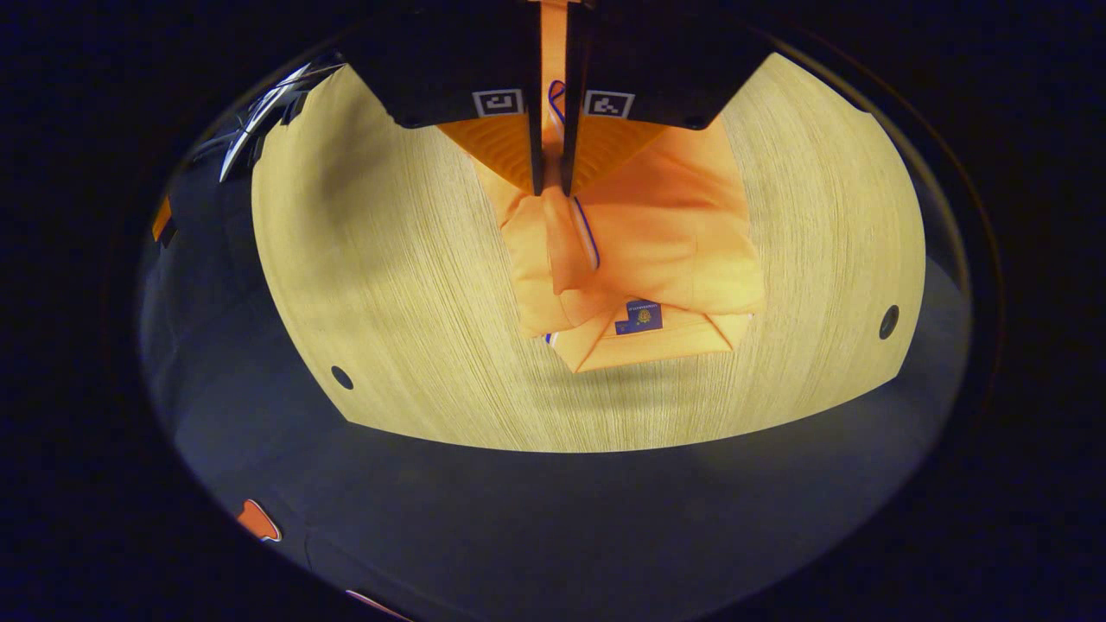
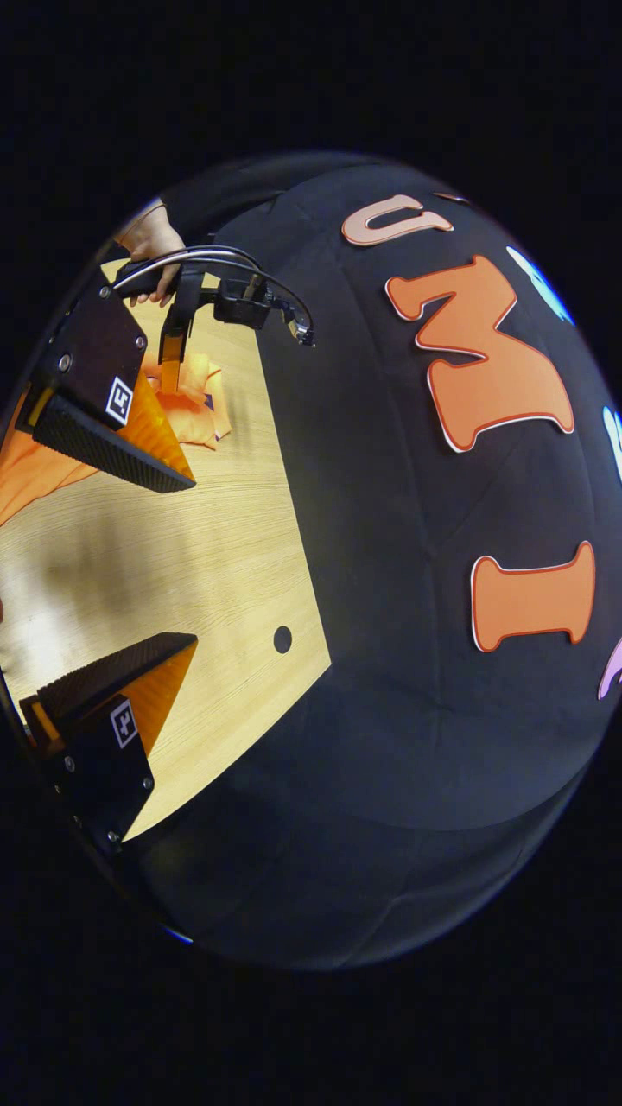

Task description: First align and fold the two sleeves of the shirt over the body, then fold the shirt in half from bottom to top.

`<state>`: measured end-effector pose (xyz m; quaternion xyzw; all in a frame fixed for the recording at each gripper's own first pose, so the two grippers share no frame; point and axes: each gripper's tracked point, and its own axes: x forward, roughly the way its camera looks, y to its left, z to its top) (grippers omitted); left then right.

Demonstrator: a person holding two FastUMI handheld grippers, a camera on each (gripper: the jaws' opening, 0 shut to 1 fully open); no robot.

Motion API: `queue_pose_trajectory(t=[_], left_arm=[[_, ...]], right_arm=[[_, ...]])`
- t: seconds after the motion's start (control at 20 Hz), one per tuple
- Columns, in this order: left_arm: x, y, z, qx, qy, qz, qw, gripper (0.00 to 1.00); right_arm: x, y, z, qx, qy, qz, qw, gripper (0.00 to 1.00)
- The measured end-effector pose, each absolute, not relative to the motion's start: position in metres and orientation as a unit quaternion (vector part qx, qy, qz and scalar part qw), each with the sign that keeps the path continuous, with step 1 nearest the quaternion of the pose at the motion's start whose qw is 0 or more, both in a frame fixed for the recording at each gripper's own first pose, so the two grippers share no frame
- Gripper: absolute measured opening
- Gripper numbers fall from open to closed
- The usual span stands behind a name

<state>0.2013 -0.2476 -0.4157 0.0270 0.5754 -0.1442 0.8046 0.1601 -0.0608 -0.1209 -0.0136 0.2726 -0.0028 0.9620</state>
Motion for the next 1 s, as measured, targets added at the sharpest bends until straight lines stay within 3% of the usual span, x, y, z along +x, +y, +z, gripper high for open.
queue_pose_trajectory(t=[0.1, 0.15, 0.2, 0.3, 0.45, 0.65, 1.0], left_arm=[[0.2, -0.252, -0.418, 0.018, 0.579, -0.146, 0.802, 0.11], [0.199, -0.254, -0.421, 0.014, 0.58, -0.141, 0.802, 0.28], [0.199, -0.251, -0.422, 0.014, 0.581, -0.137, 0.802, 0.38], [0.196, -0.241, -0.425, 0.027, 0.58, -0.121, 0.805, 1.0], [0.192, -0.214, -0.396, 0.048, 0.55, -0.096, 0.828, 0.98], [0.146, -0.183, -0.34, -0.013, 0.532, -0.09, 0.842, 0.98], [0.051, -0.103, -0.333, -0.016, 0.537, -0.043, 0.842, 0.98]], right_arm=[[0.162, -0.063, -0.124, -0.012, 0.278, -0.002, 0.961, 0.99], [0.163, -0.063, -0.125, -0.012, 0.28, -0.001, 0.96, 0.99], [0.164, -0.064, -0.127, -0.013, 0.281, -0.001, 0.959, 0.99], [0.164, -0.058, -0.13, -0.016, 0.288, 0.006, 0.957, 0.99], [0.163, -0.045, -0.138, -0.024, 0.3, 0.022, 0.953, 0.99], [0.145, 0.004, -0.159, -0.05, 0.328, 0.066, 0.941, 0.99], [0.093, 0.055, -0.208, -0.095, 0.387, 0.1, 0.912, 0.99]])
